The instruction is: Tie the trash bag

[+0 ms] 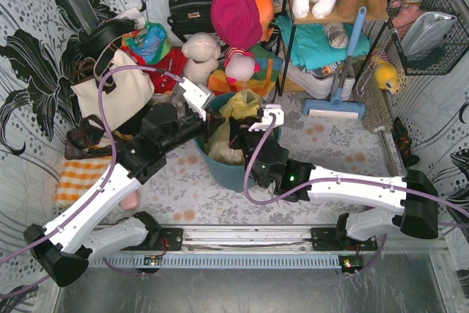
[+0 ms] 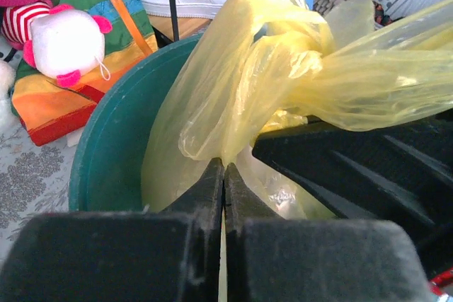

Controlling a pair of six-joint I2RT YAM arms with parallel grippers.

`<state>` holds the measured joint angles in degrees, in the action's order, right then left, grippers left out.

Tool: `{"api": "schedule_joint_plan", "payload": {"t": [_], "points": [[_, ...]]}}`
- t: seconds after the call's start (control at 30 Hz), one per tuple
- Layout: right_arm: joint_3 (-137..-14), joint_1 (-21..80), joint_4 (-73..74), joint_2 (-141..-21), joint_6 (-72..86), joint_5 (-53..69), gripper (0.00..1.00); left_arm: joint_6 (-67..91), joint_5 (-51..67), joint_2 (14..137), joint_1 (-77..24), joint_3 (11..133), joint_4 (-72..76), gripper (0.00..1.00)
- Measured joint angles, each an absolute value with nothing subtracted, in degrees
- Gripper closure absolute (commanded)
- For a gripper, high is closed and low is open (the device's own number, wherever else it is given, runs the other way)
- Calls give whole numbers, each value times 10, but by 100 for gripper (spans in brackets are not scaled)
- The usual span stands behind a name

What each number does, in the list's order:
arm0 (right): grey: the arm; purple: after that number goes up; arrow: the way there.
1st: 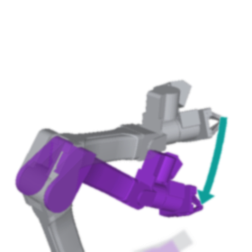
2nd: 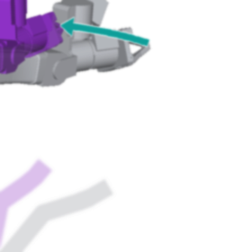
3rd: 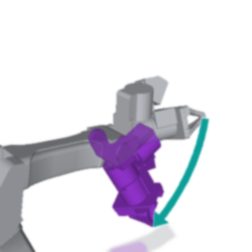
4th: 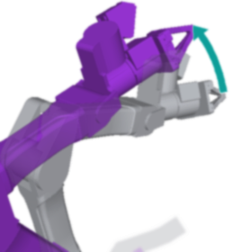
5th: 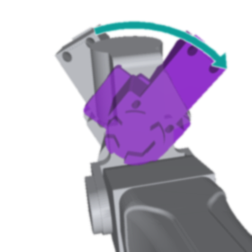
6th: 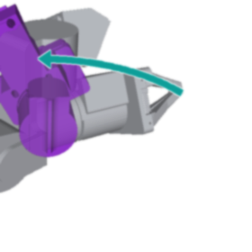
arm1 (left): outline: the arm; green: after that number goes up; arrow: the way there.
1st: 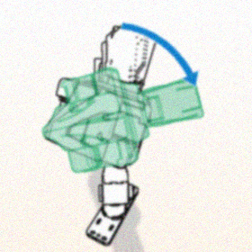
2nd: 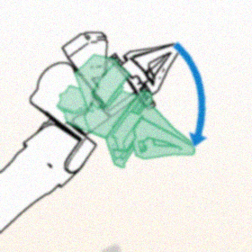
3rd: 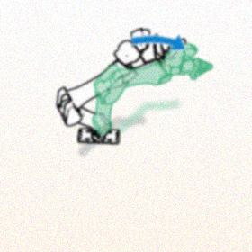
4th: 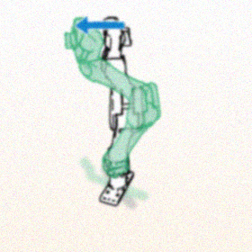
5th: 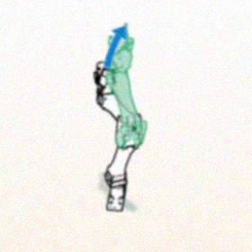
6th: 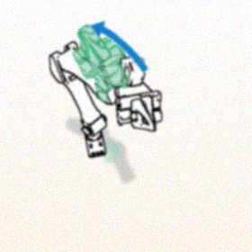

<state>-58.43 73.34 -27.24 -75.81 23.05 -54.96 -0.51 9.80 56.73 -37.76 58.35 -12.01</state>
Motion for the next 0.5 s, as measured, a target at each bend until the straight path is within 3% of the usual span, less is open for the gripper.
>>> {"api": "schedule_joint_plan", "payload": {"t": [0.5], "points": [[-550,729,-437,-776,125,-541,100,8,214,515,-378,576,-147,100]]}}
